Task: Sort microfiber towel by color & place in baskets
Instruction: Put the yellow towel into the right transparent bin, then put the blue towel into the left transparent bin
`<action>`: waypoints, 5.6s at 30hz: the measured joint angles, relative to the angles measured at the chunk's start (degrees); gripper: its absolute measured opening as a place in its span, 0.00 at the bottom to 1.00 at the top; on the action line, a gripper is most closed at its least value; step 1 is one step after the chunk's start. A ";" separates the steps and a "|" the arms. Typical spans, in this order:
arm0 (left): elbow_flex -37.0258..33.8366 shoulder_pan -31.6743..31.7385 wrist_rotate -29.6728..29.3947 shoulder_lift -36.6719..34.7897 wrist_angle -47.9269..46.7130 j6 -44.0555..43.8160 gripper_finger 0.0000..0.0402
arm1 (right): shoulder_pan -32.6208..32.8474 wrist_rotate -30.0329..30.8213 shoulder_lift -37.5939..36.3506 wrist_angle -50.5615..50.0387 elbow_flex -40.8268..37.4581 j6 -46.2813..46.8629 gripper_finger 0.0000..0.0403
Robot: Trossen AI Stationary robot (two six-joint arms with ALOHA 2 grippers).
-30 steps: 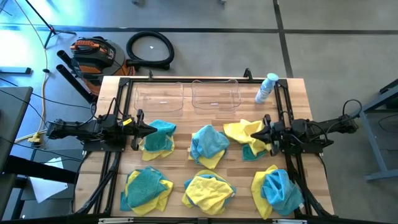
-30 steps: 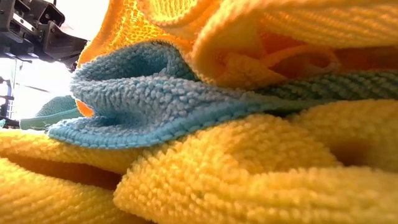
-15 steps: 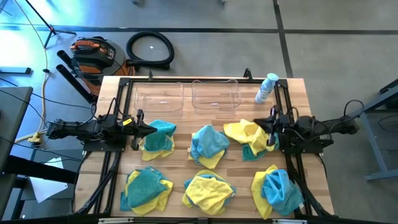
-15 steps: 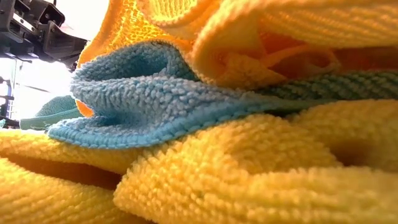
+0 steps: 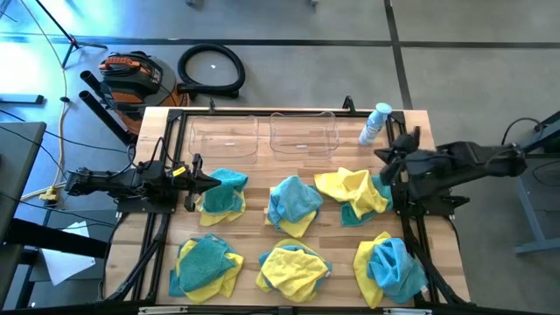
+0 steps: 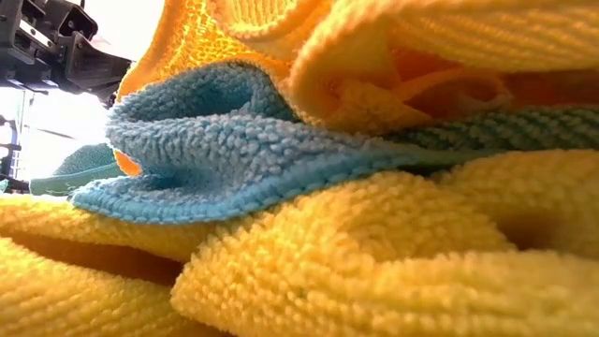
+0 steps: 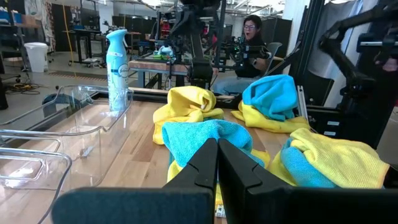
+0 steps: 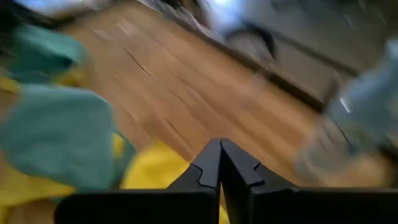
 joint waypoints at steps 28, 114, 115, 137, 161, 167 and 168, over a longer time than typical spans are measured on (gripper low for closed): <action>0.00 0.02 0.00 0.00 0.00 0.01 0.00 | 0.00 -22.22 33.03 -14.67 6.01 49.63 0.46; -0.01 0.00 0.00 0.00 0.00 0.00 0.00 | -33.80 -25.20 79.98 4.86 53.09 6.65 0.00; 0.00 0.01 0.00 0.00 0.00 0.02 0.00 | -34.05 -25.94 81.14 4.76 53.09 7.42 0.00; -0.01 0.01 0.00 0.00 0.00 0.00 0.00 | -36.30 -33.71 89.26 6.32 53.41 9.85 0.26; 0.00 0.02 -0.01 0.00 0.61 -0.26 0.00 | -24.71 -27.99 64.76 -8.14 49.23 -10.45 0.23; -0.01 0.00 0.00 0.00 0.94 -4.71 0.00 | -19.59 -29.18 47.14 11.52 26.73 -6.37 0.02; 0.01 0.02 -0.01 0.00 1.23 -5.02 0.00 | -18.46 -29.95 43.76 15.65 22.55 -5.67 0.02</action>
